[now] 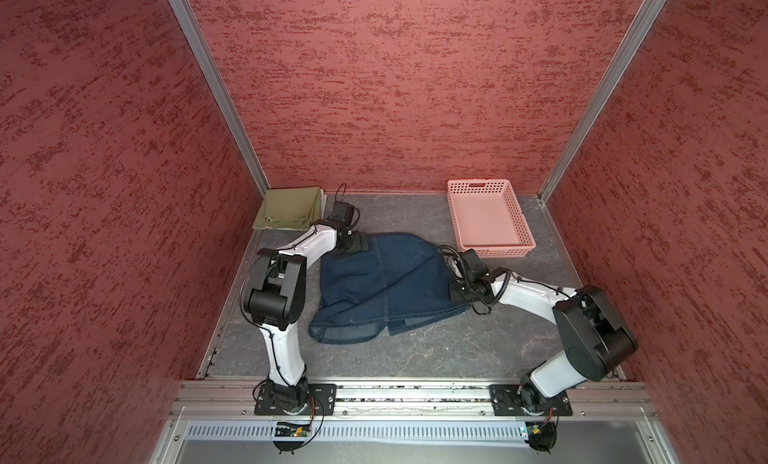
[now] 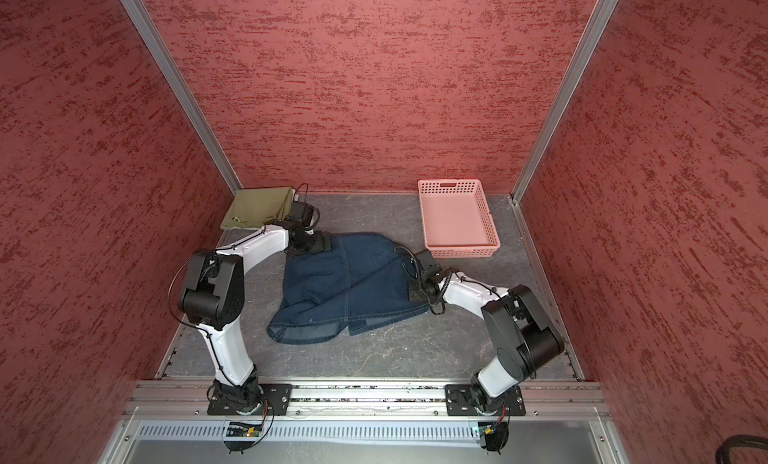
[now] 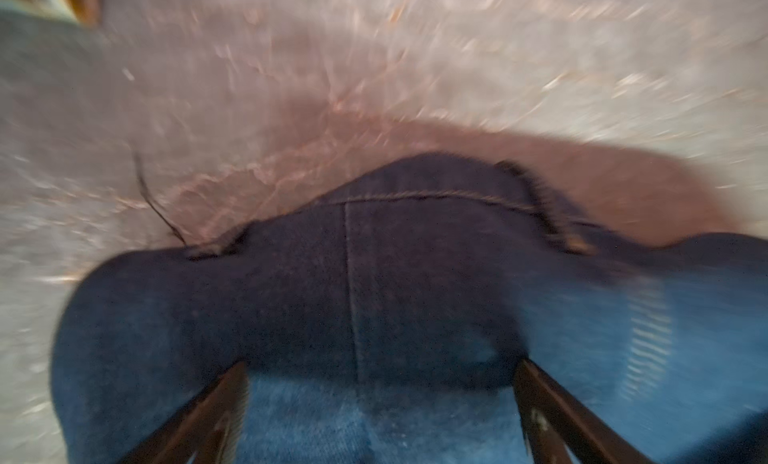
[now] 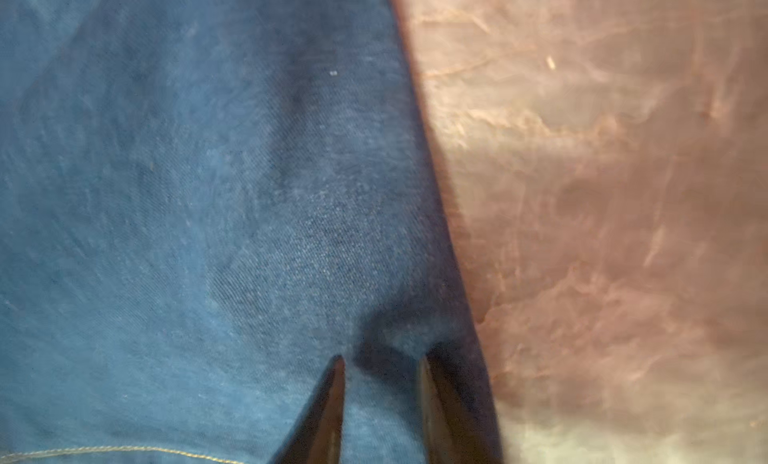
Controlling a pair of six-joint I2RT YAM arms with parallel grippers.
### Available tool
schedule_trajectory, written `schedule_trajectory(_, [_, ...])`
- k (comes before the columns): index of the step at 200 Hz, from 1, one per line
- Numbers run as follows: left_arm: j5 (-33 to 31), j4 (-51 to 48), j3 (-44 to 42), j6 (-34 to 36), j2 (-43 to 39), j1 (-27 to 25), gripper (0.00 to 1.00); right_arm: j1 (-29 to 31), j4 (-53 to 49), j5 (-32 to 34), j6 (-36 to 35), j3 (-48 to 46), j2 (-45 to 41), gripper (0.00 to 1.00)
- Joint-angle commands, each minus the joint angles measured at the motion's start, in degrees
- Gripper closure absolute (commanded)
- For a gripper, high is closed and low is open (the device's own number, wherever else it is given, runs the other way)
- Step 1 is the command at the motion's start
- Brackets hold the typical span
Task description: Fold and stack the skirts
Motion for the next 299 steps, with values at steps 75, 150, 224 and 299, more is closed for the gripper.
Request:
schedule_trajectory(75, [3.2,1.0,-14.8,-6.6,-6.5,2.2,1.0,-0.7,-3.2,1.2,1.2,-1.3,-5.1,0.25])
schedule_trajectory(150, [7.8,4.2,-37.1,-21.8,-34.3,1.0,1.0,-2.5,3.6,-1.6,0.7,-5.2,-2.3,0.28])
schedule_trajectory(224, [6.6,1.0,-17.5,-10.8,-32.8,2.4,0.08,-3.1,4.9,-2.5,-1.3,-2.9,1.4,0.98])
schedule_trajectory(299, [12.9,-3.4,10.9,-4.5,-10.4,5.9,0.06,-3.1,9.2,1.3,-11.2,23.4,7.2,1.0])
